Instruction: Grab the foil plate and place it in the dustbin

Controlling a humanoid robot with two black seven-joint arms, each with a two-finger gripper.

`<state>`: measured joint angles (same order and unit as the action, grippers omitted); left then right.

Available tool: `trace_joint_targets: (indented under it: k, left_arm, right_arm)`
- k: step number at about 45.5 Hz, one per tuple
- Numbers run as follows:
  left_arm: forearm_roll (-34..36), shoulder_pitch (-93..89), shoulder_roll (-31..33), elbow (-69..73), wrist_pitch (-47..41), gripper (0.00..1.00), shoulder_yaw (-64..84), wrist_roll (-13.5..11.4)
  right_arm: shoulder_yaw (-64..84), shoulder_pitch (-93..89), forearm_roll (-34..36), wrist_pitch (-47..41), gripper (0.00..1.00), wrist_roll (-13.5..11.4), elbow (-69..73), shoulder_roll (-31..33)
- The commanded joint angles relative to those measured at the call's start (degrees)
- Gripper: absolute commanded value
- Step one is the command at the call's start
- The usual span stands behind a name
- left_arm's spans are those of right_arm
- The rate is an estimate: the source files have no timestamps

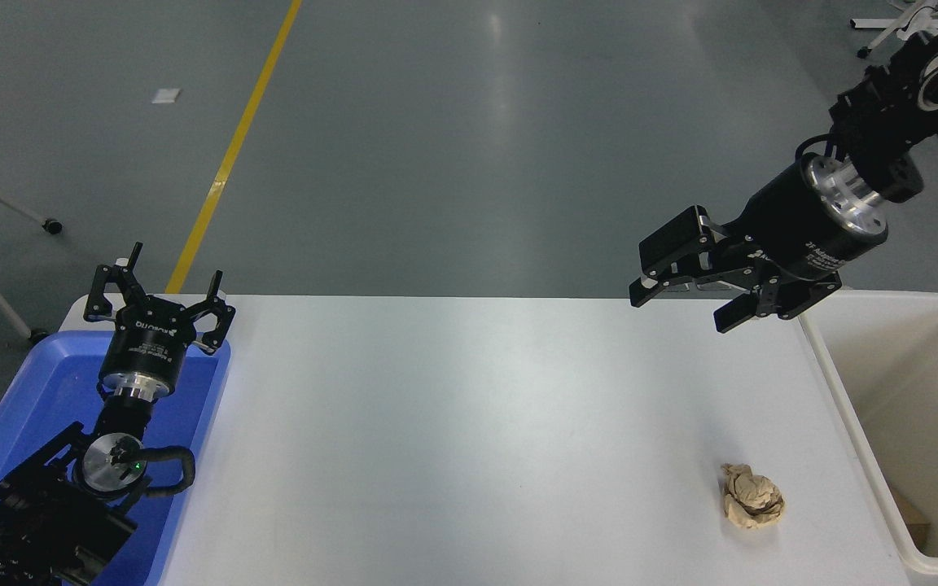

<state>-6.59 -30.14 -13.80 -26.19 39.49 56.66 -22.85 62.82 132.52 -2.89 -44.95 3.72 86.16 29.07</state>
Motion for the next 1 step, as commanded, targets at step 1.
trace_joint_targets:
  k: [1]
  left_arm:
    - [-0.01,0.00,0.00,0.00,-0.02,1.00,-0.06,-0.01]
  right_arm:
    - [1.61,2.66,-0.01,-0.05,1.00,-0.03,1.73,1.69]
